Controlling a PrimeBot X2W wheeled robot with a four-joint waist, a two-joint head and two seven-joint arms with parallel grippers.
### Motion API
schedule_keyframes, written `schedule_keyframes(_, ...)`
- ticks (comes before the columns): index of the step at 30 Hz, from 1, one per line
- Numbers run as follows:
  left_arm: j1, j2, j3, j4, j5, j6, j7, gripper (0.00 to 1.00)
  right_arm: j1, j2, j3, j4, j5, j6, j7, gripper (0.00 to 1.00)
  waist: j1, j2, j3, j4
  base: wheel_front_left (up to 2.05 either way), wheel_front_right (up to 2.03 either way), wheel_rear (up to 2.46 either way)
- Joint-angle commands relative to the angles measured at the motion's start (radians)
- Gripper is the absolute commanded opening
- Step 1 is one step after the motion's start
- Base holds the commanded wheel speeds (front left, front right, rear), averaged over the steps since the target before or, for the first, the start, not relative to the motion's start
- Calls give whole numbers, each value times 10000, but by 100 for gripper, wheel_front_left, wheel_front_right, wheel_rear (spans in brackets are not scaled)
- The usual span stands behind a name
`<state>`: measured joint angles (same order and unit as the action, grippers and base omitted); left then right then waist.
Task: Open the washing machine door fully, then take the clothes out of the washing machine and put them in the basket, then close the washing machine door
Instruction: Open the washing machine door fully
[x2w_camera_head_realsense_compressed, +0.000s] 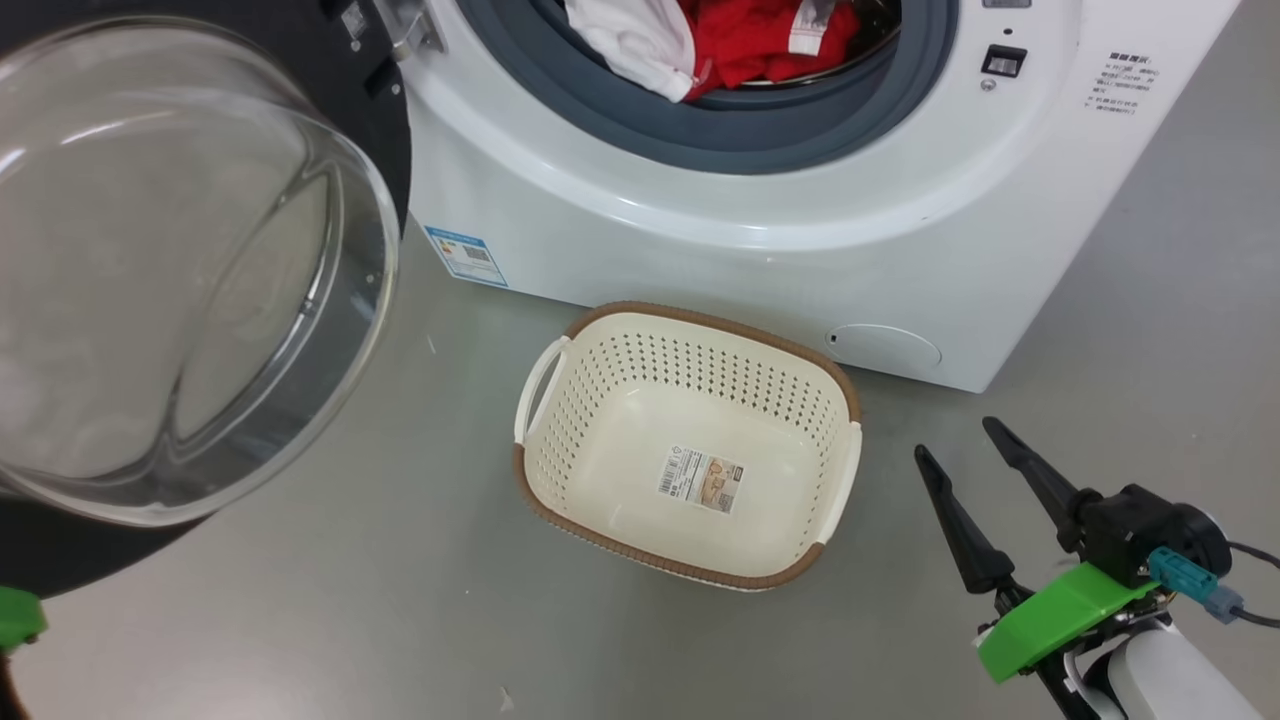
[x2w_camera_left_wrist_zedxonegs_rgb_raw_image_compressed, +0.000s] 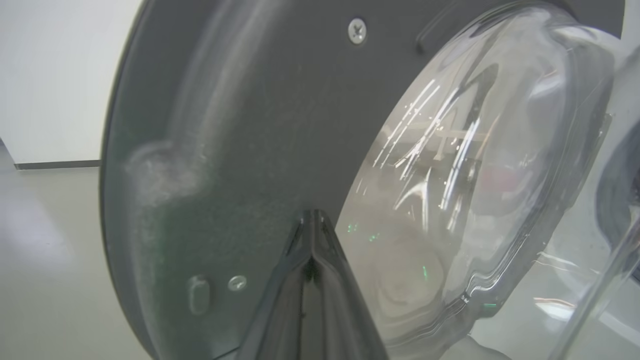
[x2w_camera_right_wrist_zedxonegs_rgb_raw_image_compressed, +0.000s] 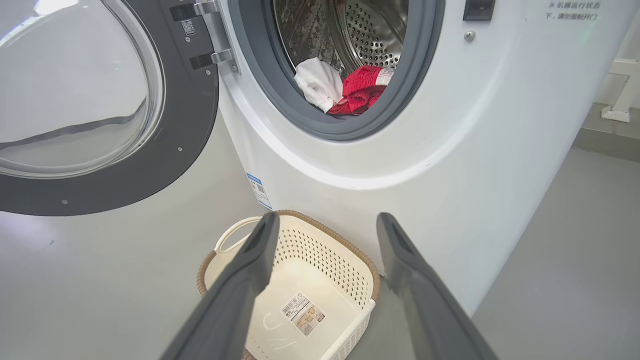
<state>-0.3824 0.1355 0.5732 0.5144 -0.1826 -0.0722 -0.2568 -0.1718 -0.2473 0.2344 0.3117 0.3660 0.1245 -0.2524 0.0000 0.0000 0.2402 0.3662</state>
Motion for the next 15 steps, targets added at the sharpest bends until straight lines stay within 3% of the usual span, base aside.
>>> schedule_keyframes(1,-299,653,401,-149,113,-49,-49,0,-236,-104,143,-270,-121,62,-93,100,0,0,85,-57,0,0,0)
schedule_keyframes(15,-1287,1536,1209,1152,472,-137,-49,0,-469,-179,157,-335,-199,62,-93,100,0,0,571,-322,0,0,0)
